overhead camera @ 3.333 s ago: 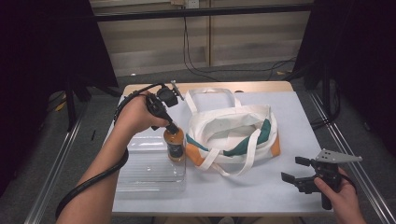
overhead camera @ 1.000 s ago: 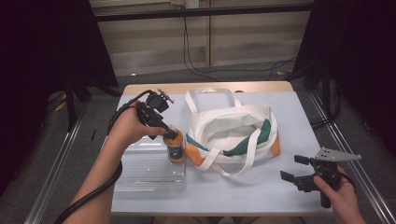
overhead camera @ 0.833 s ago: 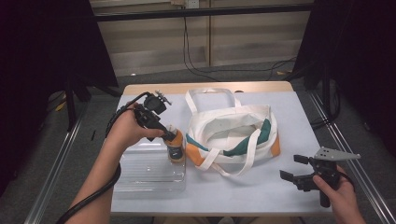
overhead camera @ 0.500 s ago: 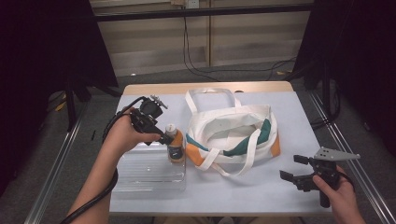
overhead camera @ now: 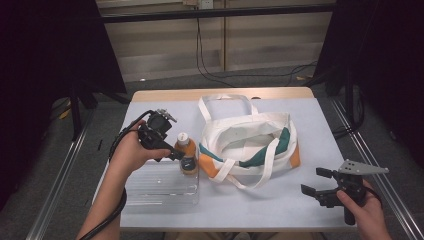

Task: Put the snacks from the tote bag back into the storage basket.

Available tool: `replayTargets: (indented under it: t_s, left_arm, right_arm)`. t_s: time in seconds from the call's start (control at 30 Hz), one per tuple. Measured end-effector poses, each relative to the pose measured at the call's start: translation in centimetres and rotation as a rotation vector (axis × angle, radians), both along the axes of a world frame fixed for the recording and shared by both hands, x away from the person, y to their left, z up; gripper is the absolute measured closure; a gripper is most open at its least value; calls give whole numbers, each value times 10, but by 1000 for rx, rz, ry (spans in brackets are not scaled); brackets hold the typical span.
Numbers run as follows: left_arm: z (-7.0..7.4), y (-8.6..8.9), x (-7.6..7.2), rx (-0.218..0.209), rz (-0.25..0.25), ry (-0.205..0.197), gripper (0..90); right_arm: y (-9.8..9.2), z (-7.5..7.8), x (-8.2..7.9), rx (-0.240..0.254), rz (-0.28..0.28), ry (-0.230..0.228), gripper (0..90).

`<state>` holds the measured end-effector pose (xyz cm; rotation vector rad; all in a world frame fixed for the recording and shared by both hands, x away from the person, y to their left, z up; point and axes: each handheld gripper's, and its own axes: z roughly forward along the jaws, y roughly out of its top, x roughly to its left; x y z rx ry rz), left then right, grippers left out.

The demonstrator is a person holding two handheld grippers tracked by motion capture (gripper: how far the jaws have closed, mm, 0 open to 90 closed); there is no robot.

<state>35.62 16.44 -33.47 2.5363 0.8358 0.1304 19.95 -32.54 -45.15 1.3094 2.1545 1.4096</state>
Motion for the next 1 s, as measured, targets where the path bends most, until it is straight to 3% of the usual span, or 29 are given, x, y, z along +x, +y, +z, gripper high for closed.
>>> replayTargets:
  t_s: [0.07, 0.2, 0.43, 0.47, 0.63, 0.77, 0.8, 0.83, 0.9, 0.93, 1.0]
  left_arm:
    - [0, 1, -2, -20, 5, 1, 72]
    - [-2, 5, -5, -8, -4, -2, 73]
    - [-9, 13, -11, -34, 53, -12, 67]
    - [-9, 16, -11, -28, 43, -15, 67]
    - [-13, 22, -14, -74, 45, 7, 66]
    - [-16, 27, -16, -90, 51, 1, 67]
    - [-19, 27, -18, -114, 86, -6, 67]
    - [-18, 29, -17, -78, 53, 0, 67]
    - [-23, 30, -18, -105, 75, -5, 67]
    - [-23, 33, -17, -83, 54, 0, 66]
    - [-27, 34, -18, -90, 58, 1, 67]
  right_arm:
    - [1, -1, 1, 0, 1, 2, 55]
    - [1, -1, 3, 6, -1, 3, 55]
    - [3, -1, 7, 7, 10, 2, 55]
    - [4, -1, 7, 7, 13, 3, 55]
    - [6, -1, 10, 4, 23, 0, 55]
    - [9, -1, 11, -5, 30, 3, 55]
    - [10, -1, 11, -7, 31, 4, 55]
    - [11, -1, 12, -10, 38, 2, 55]
    - [12, -1, 12, -12, 36, 8, 55]
    - [12, -1, 12, -13, 37, 9, 55]
    - [12, -1, 12, -12, 39, 8, 55]
